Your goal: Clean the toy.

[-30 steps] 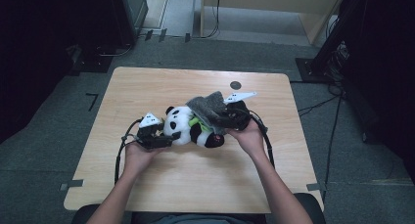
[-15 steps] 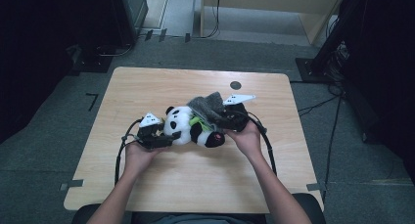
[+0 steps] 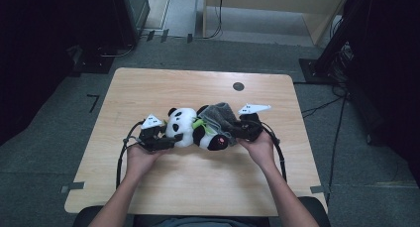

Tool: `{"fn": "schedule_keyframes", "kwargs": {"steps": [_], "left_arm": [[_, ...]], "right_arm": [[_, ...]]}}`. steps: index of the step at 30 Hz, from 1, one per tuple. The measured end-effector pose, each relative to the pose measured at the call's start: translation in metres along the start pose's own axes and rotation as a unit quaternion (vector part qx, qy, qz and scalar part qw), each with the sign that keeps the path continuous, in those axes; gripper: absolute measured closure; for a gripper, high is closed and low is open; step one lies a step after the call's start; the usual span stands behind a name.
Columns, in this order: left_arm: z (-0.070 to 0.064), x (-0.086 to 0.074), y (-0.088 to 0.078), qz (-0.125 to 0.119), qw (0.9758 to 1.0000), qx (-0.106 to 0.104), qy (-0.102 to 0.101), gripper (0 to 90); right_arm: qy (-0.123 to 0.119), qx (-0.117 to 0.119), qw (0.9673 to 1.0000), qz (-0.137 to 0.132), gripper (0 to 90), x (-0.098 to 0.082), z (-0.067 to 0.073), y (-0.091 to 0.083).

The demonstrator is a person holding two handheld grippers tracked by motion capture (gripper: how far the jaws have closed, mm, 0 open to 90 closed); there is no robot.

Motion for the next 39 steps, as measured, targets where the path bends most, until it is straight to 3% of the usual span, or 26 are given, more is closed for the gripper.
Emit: {"fn": "schedule_keyframes", "kwargs": {"steps": [8, 14, 22, 27, 31, 33, 34, 39], "left_arm": [[0.001, 0.001, 0.000, -0.003, 1.0000, -0.002, -0.002, 33.2], [0.002, 0.001, 0.000, -0.003, 1.0000, -0.004, -0.003, 33.1], [0.004, 0.001, -0.001, -0.008, 0.9999, -0.014, -0.005, 33.0], [0.004, 0.001, -0.001, -0.007, 0.9999, -0.014, -0.005, 33.0], [0.003, 0.001, 0.000, -0.005, 0.9999, -0.008, -0.004, 33.0], [0.003, 0.001, 0.000, -0.005, 0.9999, -0.008, -0.004, 33.0], [0.003, 0.001, 0.000, -0.005, 1.0000, -0.007, -0.005, 33.0], [0.002, 0.001, 0.000, -0.005, 1.0000, -0.003, -0.003, 33.0]], "right_arm": [[0.006, -0.020, 0.9991, 0.037, 74.7, -0.019, -0.013, -0.002], [0.017, -0.018, 0.9985, 0.049, 75.3, -0.026, -0.019, 0.001], [0.023, -0.041, 0.9953, 0.085, 75.6, -0.035, -0.030, 0.001], [0.019, -0.035, 0.9966, 0.072, 75.9, -0.030, -0.028, -0.006], [0.021, -0.024, 0.9989, 0.034, 76.7, -0.015, -0.023, -0.019], [0.020, -0.023, 0.9991, 0.029, 76.8, -0.011, -0.022, -0.022], [0.012, -0.019, 0.9997, 0.011, 77.2, -0.003, -0.016, -0.028], [-0.008, -0.016, 0.9997, -0.017, 77.3, 0.015, -0.004, -0.036]]}}
Point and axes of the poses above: each handheld gripper's, and its own axes: y roughly forward along the jaws, x roughly out of its top, z roughly to its left, the point moved 7 cm from there along y, roughly forward along the jaws, and after that the axes turned 14 degrees about -x, right-handed, at the moved point
